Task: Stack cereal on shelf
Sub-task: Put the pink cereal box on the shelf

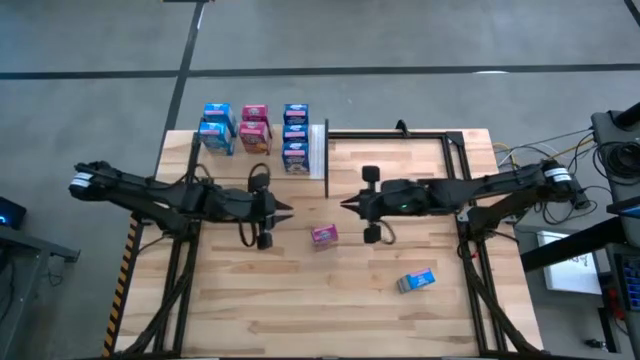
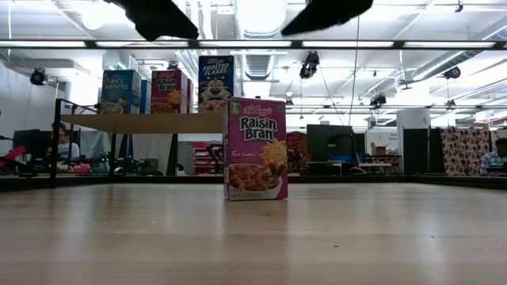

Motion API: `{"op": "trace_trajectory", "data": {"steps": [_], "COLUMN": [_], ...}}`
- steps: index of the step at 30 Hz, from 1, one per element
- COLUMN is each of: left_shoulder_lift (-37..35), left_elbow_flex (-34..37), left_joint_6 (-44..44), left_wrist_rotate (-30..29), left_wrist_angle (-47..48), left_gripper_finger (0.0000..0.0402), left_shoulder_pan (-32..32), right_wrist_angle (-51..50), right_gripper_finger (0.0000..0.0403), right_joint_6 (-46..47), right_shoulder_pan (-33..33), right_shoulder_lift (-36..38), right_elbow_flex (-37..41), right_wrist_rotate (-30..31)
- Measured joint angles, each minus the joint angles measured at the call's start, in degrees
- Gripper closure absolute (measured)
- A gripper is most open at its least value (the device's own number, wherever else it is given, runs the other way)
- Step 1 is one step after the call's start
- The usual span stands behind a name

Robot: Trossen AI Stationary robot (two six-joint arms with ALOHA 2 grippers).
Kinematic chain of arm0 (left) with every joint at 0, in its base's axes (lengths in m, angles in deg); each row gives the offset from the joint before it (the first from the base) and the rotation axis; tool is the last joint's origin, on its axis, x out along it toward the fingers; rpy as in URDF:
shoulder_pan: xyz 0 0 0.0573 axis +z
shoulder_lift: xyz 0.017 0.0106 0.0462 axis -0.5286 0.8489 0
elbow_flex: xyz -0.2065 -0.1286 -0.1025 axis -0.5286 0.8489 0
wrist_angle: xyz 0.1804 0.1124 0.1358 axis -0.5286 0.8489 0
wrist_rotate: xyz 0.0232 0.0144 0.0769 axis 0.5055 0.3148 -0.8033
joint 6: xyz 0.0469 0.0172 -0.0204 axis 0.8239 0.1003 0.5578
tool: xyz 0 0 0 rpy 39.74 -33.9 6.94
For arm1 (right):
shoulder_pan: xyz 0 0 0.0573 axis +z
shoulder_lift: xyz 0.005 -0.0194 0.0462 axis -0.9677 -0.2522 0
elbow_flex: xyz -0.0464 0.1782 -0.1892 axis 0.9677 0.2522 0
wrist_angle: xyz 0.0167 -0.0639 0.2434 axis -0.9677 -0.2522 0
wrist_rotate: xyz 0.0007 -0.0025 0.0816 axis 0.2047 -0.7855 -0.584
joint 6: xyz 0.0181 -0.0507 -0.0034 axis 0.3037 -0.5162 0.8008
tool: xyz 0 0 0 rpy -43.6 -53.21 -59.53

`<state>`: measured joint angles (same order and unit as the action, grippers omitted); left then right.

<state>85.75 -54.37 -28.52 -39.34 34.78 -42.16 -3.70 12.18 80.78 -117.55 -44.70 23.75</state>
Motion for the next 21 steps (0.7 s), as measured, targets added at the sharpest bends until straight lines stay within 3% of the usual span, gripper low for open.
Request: {"op": "trace_trajectory", "data": {"steps": [5, 12, 16, 21], "left_shoulder_lift": [4.4, 11.1, 14.7, 17.7], "left_elbow_flex": [-3.5, -3.6, -3.5, -3.5], "left_joint_6": [-5.7, -10.4, -10.9, -11.2], "left_wrist_rotate": [0.0, 0.0, 0.0, 0.0], "left_wrist_angle": [3.9, 2.3, -0.5, -6.5], "left_gripper_finger": [0.0270, 0.0175, 0.0144, 0.0132], "left_shoulder_pan": [-0.1, -0.4, -0.5, -0.5], "right_wrist_angle": [8.8, 13.9, 15.6, 15.7], "right_gripper_finger": [0.0390, 0.0390, 0.0390, 0.0390], "right_joint_6": [-4.9, -7.6, -8.3, -9.0], "right_shoulder_pan": [0.0, 0.0, -0.1, -0.2], "right_shoulder_lift": [6.1, 12.4, 14.6, 15.7], "right_elbow_flex": [5.3, 10.0, 12.4, 13.7], "right_wrist_rotate": [-3.9, -4.3, -4.3, -4.3]}}
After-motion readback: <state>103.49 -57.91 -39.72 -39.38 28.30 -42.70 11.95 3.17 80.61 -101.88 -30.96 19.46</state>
